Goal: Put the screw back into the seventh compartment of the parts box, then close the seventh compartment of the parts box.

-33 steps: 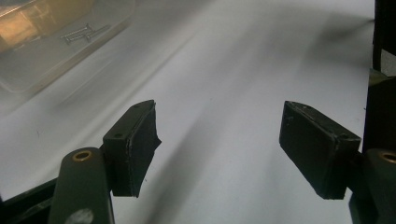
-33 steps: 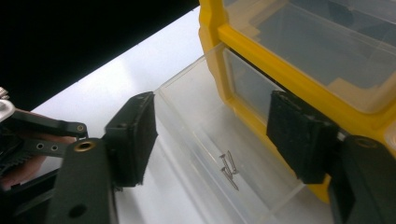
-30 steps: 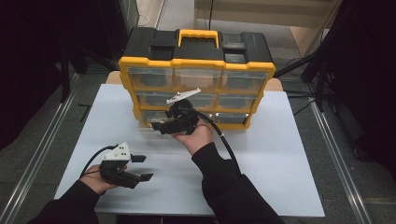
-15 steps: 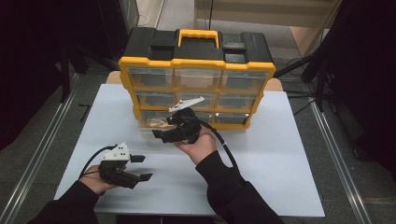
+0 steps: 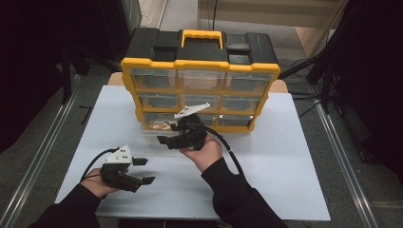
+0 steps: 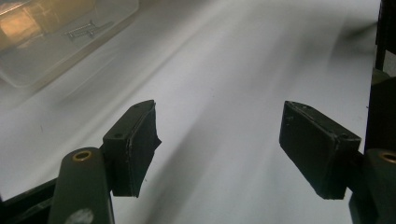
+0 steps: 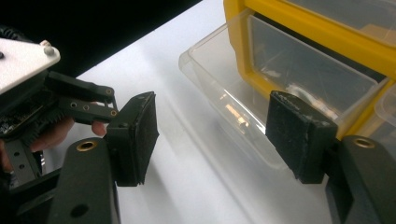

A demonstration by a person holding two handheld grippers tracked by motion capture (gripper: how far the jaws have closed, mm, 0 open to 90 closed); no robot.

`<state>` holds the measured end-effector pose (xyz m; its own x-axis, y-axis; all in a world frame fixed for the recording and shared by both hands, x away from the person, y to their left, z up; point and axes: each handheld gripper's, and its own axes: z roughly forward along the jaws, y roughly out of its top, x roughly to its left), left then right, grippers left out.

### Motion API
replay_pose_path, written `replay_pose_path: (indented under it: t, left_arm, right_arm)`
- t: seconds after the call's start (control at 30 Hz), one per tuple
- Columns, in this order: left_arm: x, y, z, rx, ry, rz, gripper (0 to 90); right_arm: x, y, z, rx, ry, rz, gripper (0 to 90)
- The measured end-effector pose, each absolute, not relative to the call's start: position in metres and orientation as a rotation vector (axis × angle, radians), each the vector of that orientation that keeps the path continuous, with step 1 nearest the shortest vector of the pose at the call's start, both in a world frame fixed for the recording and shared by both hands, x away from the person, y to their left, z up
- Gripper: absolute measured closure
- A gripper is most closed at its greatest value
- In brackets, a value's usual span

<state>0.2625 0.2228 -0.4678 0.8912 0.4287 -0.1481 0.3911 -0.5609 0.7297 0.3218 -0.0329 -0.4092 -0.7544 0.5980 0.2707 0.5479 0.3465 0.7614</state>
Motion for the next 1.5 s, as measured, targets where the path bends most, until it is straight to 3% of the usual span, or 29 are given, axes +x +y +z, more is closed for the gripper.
replay_pose_path:
  t: [0.63, 0.67, 0.7, 1.13, 1.5]
  left_arm:
    - [0.262, 0.223, -0.467, 2.223, 0.588, 0.063, 27.6]
    - [0.262, 0.224, -0.467, 2.225, 0.588, 0.062, 27.6]
    - [0.262, 0.223, -0.467, 2.226, 0.588, 0.062, 27.6]
    - [0.263, 0.222, -0.468, 2.227, 0.584, 0.058, 27.7]
    - [0.262, 0.224, -0.468, 2.222, 0.590, 0.060, 27.7]
  right_arm:
    - [0.307, -0.035, -0.408, 1.066, 2.528, 1.408, 47.0]
    - [0.307, -0.035, -0.409, 1.066, 2.526, 1.409, 49.7]
    - [0.306, -0.035, -0.411, 1.066, 2.527, 1.435, 57.8]
    - [0.308, -0.027, -0.426, 1.083, 2.510, 1.368, 89.2]
    - [0.320, -0.021, -0.435, 1.124, 2.485, 1.350, 90.0]
